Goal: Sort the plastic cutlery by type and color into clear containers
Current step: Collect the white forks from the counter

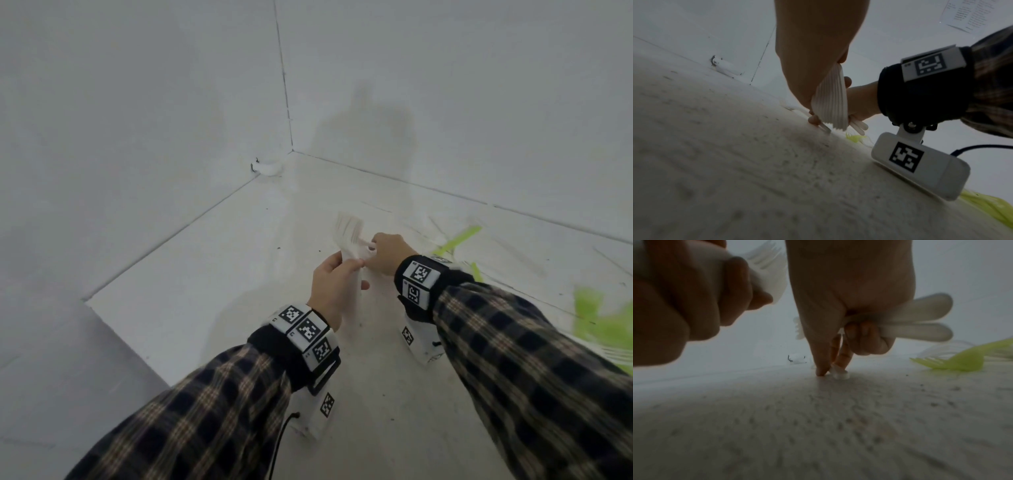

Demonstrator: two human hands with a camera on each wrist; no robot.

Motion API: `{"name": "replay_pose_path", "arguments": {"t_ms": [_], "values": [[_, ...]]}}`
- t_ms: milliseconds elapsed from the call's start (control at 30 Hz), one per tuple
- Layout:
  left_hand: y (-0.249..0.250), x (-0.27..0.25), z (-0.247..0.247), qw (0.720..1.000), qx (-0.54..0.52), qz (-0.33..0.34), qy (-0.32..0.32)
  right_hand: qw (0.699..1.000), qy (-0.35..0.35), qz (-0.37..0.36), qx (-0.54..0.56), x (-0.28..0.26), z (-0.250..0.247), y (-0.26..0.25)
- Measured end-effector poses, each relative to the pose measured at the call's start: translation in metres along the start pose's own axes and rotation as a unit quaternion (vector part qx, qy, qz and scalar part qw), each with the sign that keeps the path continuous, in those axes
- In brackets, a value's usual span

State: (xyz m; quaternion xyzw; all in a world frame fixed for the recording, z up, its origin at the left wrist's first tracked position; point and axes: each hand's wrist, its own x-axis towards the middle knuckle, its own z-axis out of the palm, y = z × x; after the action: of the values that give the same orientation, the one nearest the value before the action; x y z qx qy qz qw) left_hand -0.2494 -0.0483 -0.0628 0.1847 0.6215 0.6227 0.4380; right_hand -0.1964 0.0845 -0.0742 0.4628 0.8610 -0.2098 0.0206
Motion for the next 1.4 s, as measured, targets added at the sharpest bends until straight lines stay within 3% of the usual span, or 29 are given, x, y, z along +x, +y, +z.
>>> {"name": "replay_pose_path", "arguments": {"t_ms": [133, 333, 633, 700, 767, 967, 1133, 1267, 1400], "values": [[-0.001, 0.000, -0.001, 1.000, -0.005, 0.001, -0.001, 0.992, -0.018, 0.044, 0.116, -0.006, -0.001, 0.006], [-0.003, 0.005, -0.001, 1.000, -0.006, -0.003, 0.019, 0.961, 0.033, 0.044, 0.272, -0.047, -0.003, 0.010], [-0.003, 0.005, 0.016, 1.000, 0.006, -0.002, 0.024, 0.889, 0.114, 0.080, 0.436, -0.112, 0.002, 0.009], [-0.003, 0.002, 0.022, 1.000, -0.012, 0.000, 0.013, 0.883, 0.126, 0.062, 0.448, -0.124, 0.006, 0.010], [-0.005, 0.000, 0.030, 0.999, -0.037, -0.002, -0.008, 0.897, 0.132, 0.040, 0.421, -0.136, 0.009, 0.012], [-0.015, -0.016, 0.054, 0.988, -0.087, -0.047, -0.122, 0.913, 0.189, 0.042, 0.360, -0.163, 0.007, 0.031], [-0.022, -0.031, 0.075, 0.988, -0.080, -0.034, -0.126, 0.910, 0.186, 0.062, 0.366, -0.173, 0.001, 0.047], [-0.025, -0.040, 0.086, 0.989, -0.063, -0.033, -0.133, 0.888, 0.213, 0.072, 0.401, -0.183, -0.005, 0.061], [-0.032, -0.054, 0.098, 0.981, -0.075, -0.049, -0.170, 0.847, 0.240, 0.101, 0.463, -0.188, -0.016, 0.065]]}}
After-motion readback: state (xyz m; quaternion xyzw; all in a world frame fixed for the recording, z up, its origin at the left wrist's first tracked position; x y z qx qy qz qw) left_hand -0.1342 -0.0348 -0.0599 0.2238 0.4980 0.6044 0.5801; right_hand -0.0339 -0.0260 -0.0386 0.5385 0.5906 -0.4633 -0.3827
